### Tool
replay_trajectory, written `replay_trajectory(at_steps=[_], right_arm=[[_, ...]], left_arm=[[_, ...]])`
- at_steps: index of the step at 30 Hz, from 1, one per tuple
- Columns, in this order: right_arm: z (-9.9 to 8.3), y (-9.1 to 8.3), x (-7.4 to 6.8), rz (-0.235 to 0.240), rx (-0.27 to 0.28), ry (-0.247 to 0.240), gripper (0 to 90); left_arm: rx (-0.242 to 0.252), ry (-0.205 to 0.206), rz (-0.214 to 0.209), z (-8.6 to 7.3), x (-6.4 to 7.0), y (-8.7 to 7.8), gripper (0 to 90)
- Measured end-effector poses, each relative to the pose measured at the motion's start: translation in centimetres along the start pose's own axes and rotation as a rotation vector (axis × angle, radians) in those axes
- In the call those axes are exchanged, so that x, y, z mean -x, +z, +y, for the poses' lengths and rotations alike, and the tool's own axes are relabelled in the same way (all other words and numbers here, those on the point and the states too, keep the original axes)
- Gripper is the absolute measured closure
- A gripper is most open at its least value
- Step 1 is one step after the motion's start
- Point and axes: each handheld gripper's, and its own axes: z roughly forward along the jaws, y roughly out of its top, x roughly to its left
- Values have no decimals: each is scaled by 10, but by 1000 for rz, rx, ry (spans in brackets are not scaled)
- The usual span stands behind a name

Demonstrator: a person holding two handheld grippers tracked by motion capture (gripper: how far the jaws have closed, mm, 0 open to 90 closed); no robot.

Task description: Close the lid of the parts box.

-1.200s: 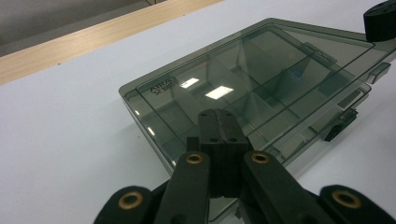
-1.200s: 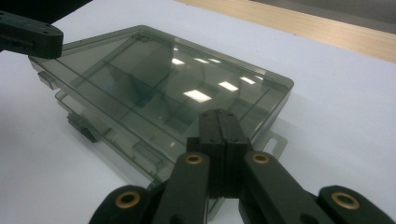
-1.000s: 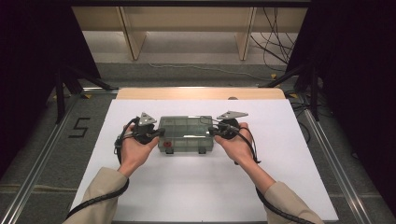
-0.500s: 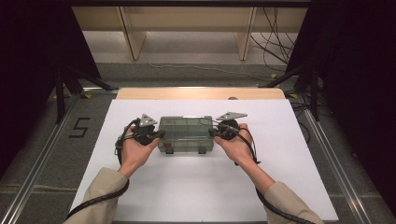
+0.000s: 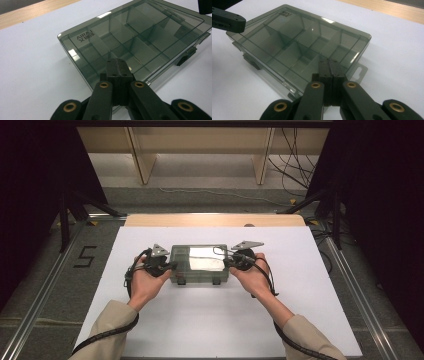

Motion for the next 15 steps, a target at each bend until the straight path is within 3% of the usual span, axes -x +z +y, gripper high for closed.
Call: replay_trajectory(at_steps=[5, 8, 11, 13, 14, 15], right_arm=[[-1, 2, 0, -1, 2, -16, 900], [-1, 1, -2, 8, -15, 18, 900], [-1, 2, -2, 6, -15, 12, 900], [-1, 2, -1, 6, -19, 11, 900], [-2, 3, 0, -1, -8, -21, 900], [-2, 3, 0, 7, -21, -4, 900]], left_arm=[[-8, 3, -4, 0, 0, 0, 900], [-8, 5, -3, 0, 0, 0, 900], [-39, 43, -9, 0, -2, -1, 900], [-23, 17, -8, -1, 0, 0, 900], [-16, 4, -2, -2, 1, 2, 900], [-16, 4, -6, -2, 1, 2, 900]])
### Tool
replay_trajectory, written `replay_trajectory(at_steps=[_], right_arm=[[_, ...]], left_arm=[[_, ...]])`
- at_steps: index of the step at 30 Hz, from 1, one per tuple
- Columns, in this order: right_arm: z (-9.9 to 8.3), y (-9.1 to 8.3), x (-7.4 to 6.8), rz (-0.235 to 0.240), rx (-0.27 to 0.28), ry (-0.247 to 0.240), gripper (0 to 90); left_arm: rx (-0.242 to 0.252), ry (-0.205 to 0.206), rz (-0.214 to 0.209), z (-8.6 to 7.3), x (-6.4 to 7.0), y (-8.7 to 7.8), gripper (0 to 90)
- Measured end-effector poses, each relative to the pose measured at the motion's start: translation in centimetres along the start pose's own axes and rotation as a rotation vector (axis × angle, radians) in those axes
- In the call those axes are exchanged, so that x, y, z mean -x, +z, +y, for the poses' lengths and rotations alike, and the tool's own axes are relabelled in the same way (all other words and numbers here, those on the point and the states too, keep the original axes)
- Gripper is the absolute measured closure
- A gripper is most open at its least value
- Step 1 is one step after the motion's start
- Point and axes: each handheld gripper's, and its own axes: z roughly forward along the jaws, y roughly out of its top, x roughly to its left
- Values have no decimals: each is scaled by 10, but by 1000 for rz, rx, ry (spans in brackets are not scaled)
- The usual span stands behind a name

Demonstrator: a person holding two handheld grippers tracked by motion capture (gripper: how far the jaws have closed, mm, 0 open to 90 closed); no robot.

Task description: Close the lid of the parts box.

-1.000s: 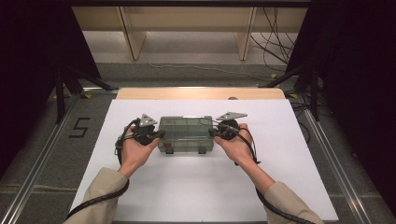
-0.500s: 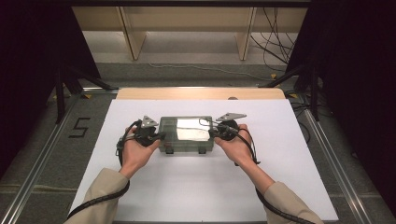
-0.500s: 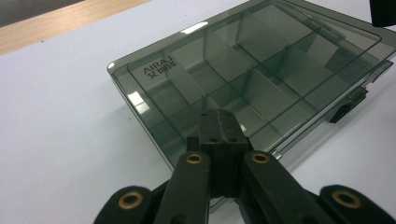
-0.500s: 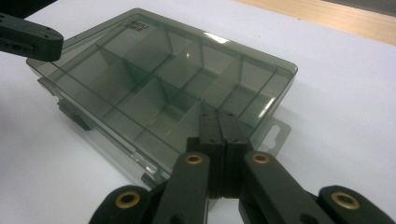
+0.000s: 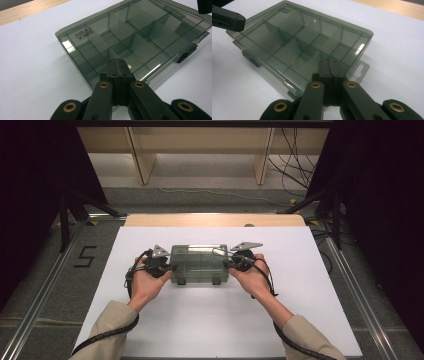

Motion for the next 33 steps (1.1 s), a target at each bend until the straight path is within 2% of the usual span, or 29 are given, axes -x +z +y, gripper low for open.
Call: replay_trajectory(at_steps=[1, 3, 4, 5, 6, 9, 10, 14, 15, 16, 17, 21, 23, 24, 26, 31, 32, 33], right_arm=[[0, 0, -1, -4, 1, 10, 900], [-1, 1, -2, -3, -5, 17, 900], [-2, 1, -1, -9, -1, -8, 900], [-1, 1, -1, -6, -4, 0, 900], [-2, 2, -1, -5, 1, 1, 900], [-3, 3, 0, -8, 0, -18, 900], [-2, 2, -2, -2, -15, 8, 900], [-3, 3, 0, -8, -14, -14, 900], [-3, 3, -2, -6, -18, 10, 900], [-4, 4, -3, -7, -13, 14, 900], [-3, 4, -2, -3, -28, 3, 900], [-5, 6, -1, -9, -11, -20, 900], [-5, 7, -2, -13, -15, -18, 900], [-4, 5, -3, -5, -34, -1, 900], [-5, 6, -2, -4, -26, -18, 900], [-5, 6, -3, -6, -29, -16, 900], [-6, 8, -2, -10, -11, -33, 900], [-6, 9, -3, -12, -7, -19, 900]], left_arm=[[-8, 11, -2, 0, -1, 0, 900], [-4, 4, -2, 0, 0, 1, 900], [-6, 5, -2, -1, 0, 1, 900], [-37, 40, -5, 0, -2, -1, 900], [-27, 27, -4, -1, -1, 0, 900], [-39, 34, -8, -1, -2, 0, 900], [-39, 36, -5, -1, -2, 0, 900], [-43, 41, -8, -1, -2, 1, 900], [-44, 43, -9, -1, -2, 1, 900], [-46, 43, -8, -2, -2, 1, 900], [-43, 39, -8, -2, -1, 1, 900], [-50, 47, -5, -2, -1, 1, 900], [-49, 44, -10, -2, 0, 2, 900], [-48, 48, -5, -2, 0, 2, 900], [-50, 48, -7, -2, 0, 2, 900], [-56, 47, -9, -3, 0, 3, 900], [-61, 51, -11, -4, 0, 4, 900], [-64, 46, -12, -5, 0, 5, 900]])
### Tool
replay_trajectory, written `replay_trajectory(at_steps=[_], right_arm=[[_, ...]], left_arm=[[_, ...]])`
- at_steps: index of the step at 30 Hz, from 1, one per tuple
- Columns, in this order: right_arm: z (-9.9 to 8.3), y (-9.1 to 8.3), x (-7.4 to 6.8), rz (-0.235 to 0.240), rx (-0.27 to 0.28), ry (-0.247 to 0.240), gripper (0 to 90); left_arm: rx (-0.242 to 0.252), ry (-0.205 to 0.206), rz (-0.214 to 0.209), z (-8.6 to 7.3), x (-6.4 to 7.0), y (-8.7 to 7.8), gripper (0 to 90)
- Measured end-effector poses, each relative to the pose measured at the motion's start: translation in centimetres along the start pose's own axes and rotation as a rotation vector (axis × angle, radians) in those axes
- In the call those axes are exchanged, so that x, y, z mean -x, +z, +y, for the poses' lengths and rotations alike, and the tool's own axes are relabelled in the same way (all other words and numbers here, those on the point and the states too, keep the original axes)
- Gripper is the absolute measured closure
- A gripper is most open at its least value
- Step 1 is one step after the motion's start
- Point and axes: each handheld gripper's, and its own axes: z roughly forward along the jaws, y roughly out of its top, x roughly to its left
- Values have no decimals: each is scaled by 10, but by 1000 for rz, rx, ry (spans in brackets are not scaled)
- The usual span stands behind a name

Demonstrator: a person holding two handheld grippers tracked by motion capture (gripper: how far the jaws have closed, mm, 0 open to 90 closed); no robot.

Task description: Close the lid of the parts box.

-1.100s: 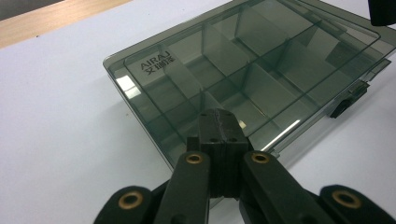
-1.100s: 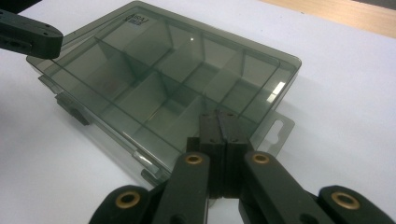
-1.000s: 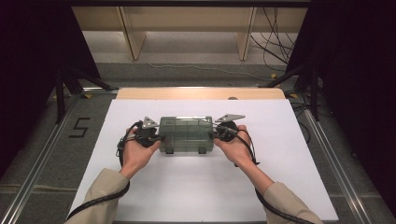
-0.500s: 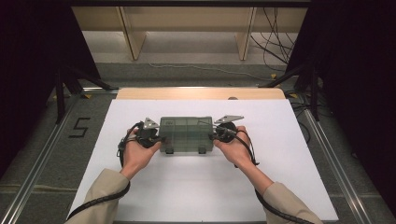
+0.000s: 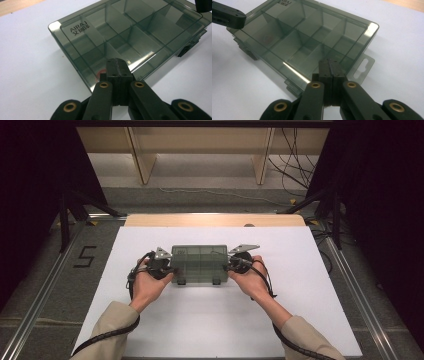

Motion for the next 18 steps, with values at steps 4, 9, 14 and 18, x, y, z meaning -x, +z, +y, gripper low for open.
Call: replay_trajectory(at_steps=[4, 9, 14, 18], right_arm=[[-1, -1, 0, 12, -34, 10, 900], [-2, 2, 0, -2, -26, -13, 900], [-3, 3, 2, -2, -11, -40, 900], [-4, 2, 2, 4, -4, -30, 900]], left_arm=[[1, -2, -4, 0, 0, 0, 900], [4, 6, 1, -1, 0, 0, 900], [9, 7, 1, -2, 0, 0, 900], [13, 7, 3, -3, 0, 0, 900]])
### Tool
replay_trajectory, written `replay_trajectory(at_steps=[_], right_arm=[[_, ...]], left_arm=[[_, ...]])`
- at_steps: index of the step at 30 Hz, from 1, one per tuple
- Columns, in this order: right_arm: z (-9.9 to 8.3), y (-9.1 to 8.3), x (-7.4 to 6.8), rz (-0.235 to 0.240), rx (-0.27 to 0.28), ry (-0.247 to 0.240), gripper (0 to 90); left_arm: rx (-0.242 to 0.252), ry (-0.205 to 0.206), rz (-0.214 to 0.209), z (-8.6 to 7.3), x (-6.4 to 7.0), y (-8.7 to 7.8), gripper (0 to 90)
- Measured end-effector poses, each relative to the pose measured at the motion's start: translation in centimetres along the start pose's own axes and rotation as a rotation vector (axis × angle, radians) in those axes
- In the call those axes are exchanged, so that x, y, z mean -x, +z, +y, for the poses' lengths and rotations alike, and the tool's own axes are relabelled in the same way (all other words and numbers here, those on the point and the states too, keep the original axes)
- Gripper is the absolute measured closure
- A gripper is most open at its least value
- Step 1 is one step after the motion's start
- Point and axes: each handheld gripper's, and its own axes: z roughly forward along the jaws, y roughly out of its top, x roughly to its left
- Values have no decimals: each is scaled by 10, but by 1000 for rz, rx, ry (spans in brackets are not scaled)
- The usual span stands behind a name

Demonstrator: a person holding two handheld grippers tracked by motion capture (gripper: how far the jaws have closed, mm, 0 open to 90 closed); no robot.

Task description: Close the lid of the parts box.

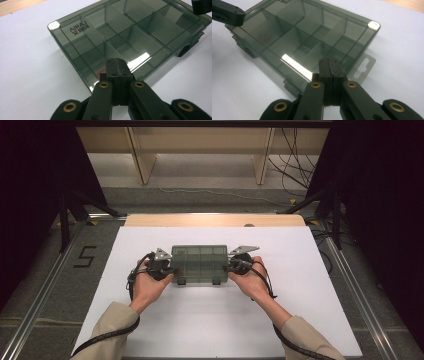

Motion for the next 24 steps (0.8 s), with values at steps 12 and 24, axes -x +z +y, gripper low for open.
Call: replay_trajectory(at_steps=[12, 24], right_arm=[[0, -7, 7, 36, 88, -31, 670], [-3, -24, 9, 115, 249, -66, 284]], left_arm=[[144, -28, 8, -1, 1, -9, 698], [330, -53, -55, -5, 9, -24, 226]])
